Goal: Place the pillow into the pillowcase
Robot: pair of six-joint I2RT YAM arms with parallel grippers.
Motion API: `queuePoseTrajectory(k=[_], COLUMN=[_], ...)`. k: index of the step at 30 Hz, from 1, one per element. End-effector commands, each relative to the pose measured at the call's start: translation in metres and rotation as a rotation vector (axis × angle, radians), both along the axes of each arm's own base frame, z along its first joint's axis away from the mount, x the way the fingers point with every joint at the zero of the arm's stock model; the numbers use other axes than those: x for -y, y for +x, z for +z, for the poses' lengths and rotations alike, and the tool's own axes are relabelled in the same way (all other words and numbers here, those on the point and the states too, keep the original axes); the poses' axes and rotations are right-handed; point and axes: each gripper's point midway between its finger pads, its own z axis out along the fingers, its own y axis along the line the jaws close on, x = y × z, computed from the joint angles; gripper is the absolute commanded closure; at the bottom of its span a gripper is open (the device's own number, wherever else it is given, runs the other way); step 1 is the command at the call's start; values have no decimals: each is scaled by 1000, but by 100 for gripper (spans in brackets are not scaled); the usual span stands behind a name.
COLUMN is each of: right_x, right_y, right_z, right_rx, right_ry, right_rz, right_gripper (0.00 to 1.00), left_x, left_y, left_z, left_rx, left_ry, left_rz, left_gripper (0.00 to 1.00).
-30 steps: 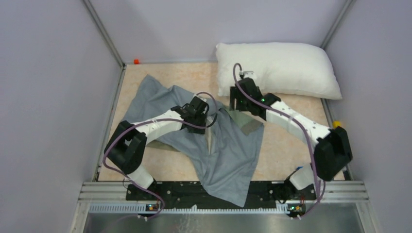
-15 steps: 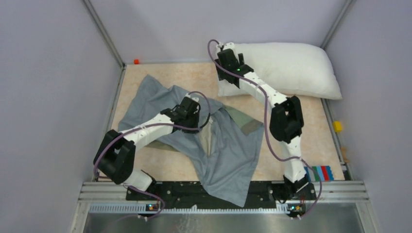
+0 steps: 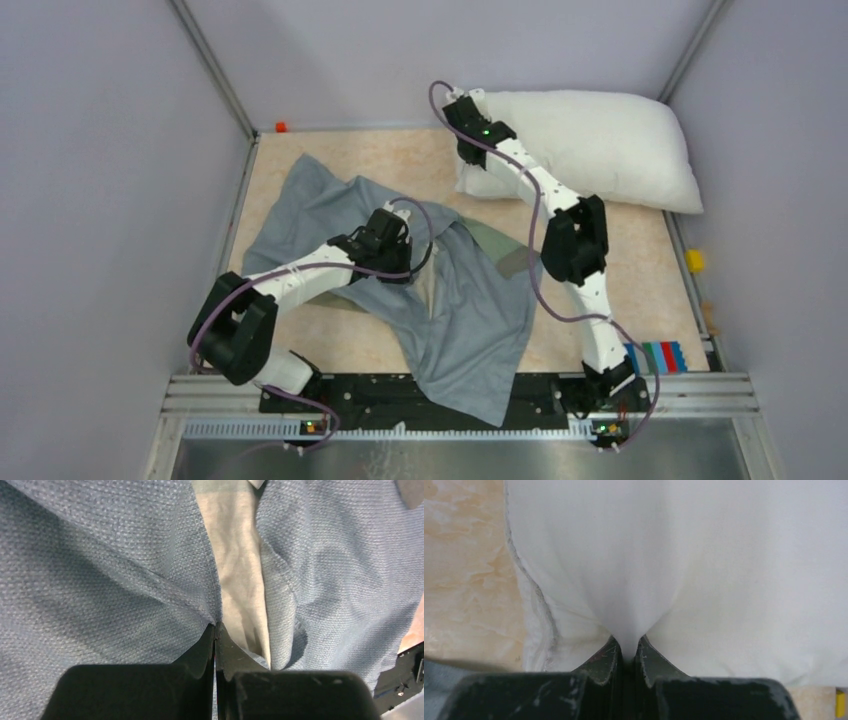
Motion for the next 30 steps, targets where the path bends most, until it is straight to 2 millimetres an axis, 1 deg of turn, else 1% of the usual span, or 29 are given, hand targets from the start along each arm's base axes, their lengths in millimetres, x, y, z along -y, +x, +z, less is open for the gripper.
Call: queuePoseTrajectory(k=[1,3,5,7,9,10,11,13,15,16,17,18,21,23,25,27,29,30], right_x=[36,42,44,41,38,40,39,32,23,20,19,16,7,6,6,7,8,8], right_y=[-42,-62,-85,-110,-136,-152,-164,-184,-196,-198,-199,-198,-191,-180,-170,-165,-166,-169], right_z=[122,153,172,183,187,193,193,186,177,172,167,164,164,167,186,203,216,220], right_rx=[105,126,127,120,118,133,131,113,97,94,88,82,95,94,125,156,170,170], right_ry=[118,170,228,295,324,332,335,369,412,427,431,434,451,451,463,464,469,465], right_rz=[-57,-44,-15,26,54,60,66,101,131,143,149,156,183,176,168,163,162,164], right_gripper=[100,100,100,100,100,100,100,100,100,100,100,100,100,100,100,100,100,100], left_x=[17,18,15,11,10,10,11,12,13,12,10,5,-27,-53,-82,-108,-127,-133], left_y=[14,17,22,30,41,48,55,71,89,97,107,116,145,158,166,169,167,166], left_z=[19,20,21,22,23,23,23,19,8,-4,-7,-19,-37,-45,-51,-56,-59,-58], left_rx=[61,60,56,51,35,19,7,-4,-41,-83,-98,-123,-125,-121,-118,-124,-136,-137], left_ry=[-86,-87,-86,-108,-149,-173,-190,-209,-236,-244,-260,-260,-210,-169,-127,-103,-95,-99], left_rz=[-20,-15,15,51,85,101,110,141,180,206,234,264,355,404,460,504,541,548], left_gripper=[100,100,100,100,100,100,100,100,100,100,100,100,100,100,100,100,100,100])
